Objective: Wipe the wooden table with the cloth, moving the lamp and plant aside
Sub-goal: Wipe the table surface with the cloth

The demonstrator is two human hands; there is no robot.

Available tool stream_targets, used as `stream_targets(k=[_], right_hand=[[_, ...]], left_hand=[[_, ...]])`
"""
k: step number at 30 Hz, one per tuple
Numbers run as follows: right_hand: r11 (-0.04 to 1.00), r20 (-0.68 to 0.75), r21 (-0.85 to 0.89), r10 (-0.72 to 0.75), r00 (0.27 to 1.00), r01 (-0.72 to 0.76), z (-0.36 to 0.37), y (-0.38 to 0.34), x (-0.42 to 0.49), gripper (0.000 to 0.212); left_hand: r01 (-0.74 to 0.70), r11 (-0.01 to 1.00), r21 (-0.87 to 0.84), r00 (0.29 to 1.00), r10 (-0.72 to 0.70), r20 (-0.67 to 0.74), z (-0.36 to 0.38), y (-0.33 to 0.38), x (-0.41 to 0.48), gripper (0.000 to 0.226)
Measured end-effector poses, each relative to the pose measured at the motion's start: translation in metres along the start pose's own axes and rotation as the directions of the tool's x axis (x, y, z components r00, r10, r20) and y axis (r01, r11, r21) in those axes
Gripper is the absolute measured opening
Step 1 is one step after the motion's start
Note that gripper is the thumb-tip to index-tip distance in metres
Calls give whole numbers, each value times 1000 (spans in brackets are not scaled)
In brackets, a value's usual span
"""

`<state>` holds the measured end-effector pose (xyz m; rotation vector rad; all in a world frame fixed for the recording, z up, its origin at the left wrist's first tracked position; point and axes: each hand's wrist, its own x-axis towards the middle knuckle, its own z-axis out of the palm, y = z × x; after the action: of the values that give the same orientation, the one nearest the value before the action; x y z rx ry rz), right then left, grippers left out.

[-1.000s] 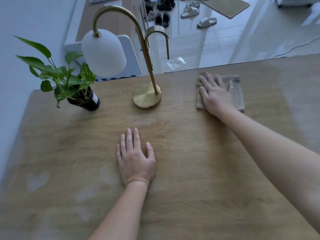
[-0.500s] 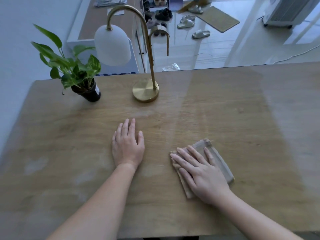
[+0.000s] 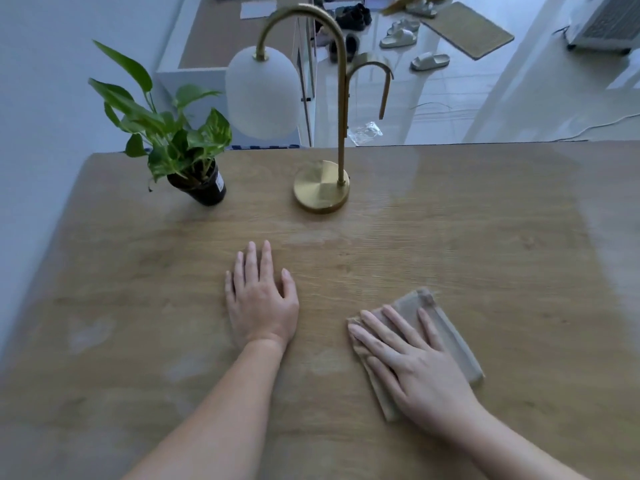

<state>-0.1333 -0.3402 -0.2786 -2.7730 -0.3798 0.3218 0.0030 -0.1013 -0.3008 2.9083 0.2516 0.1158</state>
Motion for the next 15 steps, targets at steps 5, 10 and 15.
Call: stream_targets(k=[5, 10, 15], right_hand=[[998, -9, -58, 26, 1000, -27, -38, 62, 80, 50], [899, -134, 68, 438, 889, -432, -110, 145, 251, 53], [902, -109, 83, 431, 896, -424, -94, 125, 253, 55]], left_hand=[[-6, 1000, 18, 1000, 6, 4, 1, -2, 1, 67], [-6, 1000, 17, 1000, 6, 5, 3, -5, 3, 67], [0, 1000, 10, 1000, 0, -10, 5, -8, 3, 67]])
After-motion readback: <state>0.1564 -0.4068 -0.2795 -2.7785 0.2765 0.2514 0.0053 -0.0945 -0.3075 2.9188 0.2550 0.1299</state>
